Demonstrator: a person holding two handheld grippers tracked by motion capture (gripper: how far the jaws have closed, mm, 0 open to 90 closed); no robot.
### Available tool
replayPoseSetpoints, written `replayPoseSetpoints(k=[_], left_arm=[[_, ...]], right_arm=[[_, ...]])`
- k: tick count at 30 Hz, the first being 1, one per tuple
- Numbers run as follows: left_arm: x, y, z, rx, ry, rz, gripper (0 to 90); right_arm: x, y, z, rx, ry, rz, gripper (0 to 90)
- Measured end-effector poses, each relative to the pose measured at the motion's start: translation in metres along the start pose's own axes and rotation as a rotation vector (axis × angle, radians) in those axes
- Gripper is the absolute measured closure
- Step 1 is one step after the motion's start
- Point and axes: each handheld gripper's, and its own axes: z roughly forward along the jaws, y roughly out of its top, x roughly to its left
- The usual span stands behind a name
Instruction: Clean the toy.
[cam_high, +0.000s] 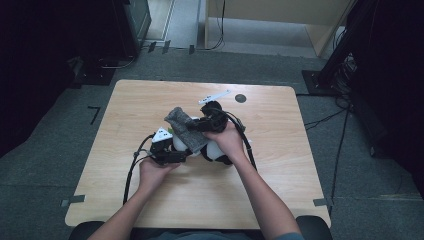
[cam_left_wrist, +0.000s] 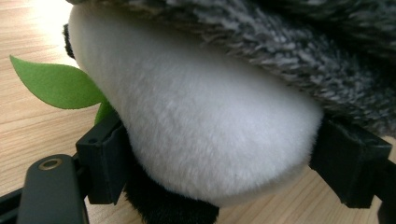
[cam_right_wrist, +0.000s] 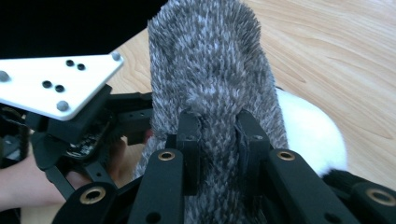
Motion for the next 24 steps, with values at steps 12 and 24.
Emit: replayPoseSetpoints(k=[12, 24], left_arm=[[0.000, 0.001, -0.001, 0.005, 0.002, -0.004, 22.4], [0.000, 0.002, -0.001, 0.007, -0.003, -0.013, 22.5]], right_arm=[[-0.008, -0.014, -0.033, -0.004, -0.087, -0.021, 75.2], [-0.019, -0.034, -0.080, -0.041, -0.157, -0.002, 74.8]])
